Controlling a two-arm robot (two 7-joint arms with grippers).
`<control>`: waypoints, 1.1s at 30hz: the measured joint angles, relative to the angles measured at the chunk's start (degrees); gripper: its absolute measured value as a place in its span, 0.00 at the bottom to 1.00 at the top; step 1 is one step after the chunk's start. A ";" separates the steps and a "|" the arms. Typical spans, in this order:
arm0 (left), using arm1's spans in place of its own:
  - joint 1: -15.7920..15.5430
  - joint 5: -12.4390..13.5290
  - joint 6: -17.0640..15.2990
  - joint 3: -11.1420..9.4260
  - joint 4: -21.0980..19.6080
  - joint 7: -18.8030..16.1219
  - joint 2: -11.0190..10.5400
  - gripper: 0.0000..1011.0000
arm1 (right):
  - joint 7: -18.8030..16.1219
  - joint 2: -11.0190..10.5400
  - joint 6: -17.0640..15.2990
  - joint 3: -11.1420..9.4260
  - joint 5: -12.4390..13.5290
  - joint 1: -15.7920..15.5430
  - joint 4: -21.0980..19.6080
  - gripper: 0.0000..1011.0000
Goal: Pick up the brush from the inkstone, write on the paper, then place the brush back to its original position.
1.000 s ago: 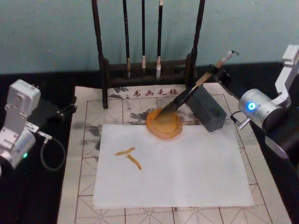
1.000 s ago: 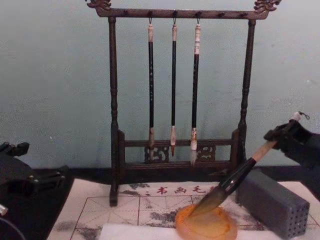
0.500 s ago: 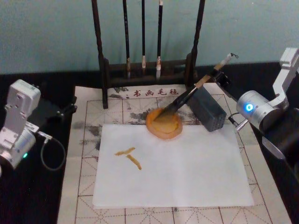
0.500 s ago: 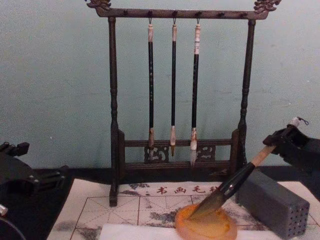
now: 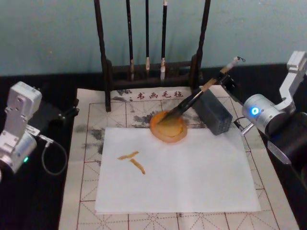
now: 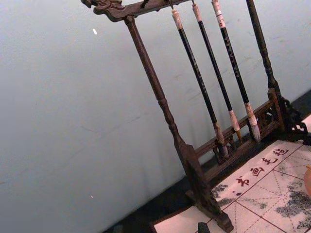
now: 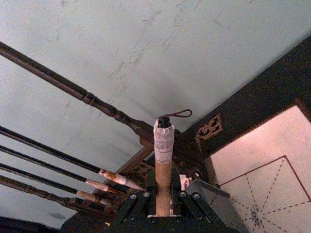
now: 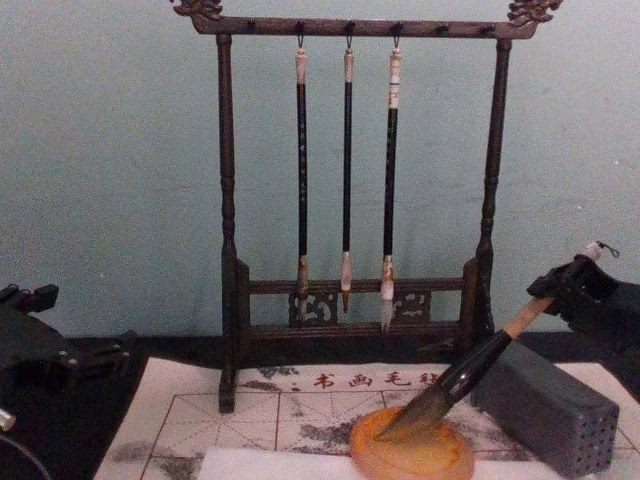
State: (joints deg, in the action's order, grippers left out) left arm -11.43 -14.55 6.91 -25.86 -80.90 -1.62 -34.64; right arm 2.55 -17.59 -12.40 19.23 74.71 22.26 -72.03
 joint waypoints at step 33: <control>0.00 0.00 0.00 0.00 0.00 0.00 0.00 0.99 | 3.25 -1.37 2.51 2.15 3.97 -0.92 -1.37 0.20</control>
State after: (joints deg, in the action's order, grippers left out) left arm -11.43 -14.55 6.91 -25.86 -80.90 -1.62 -34.65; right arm 5.80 -18.97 -9.89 21.39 78.68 21.33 -73.40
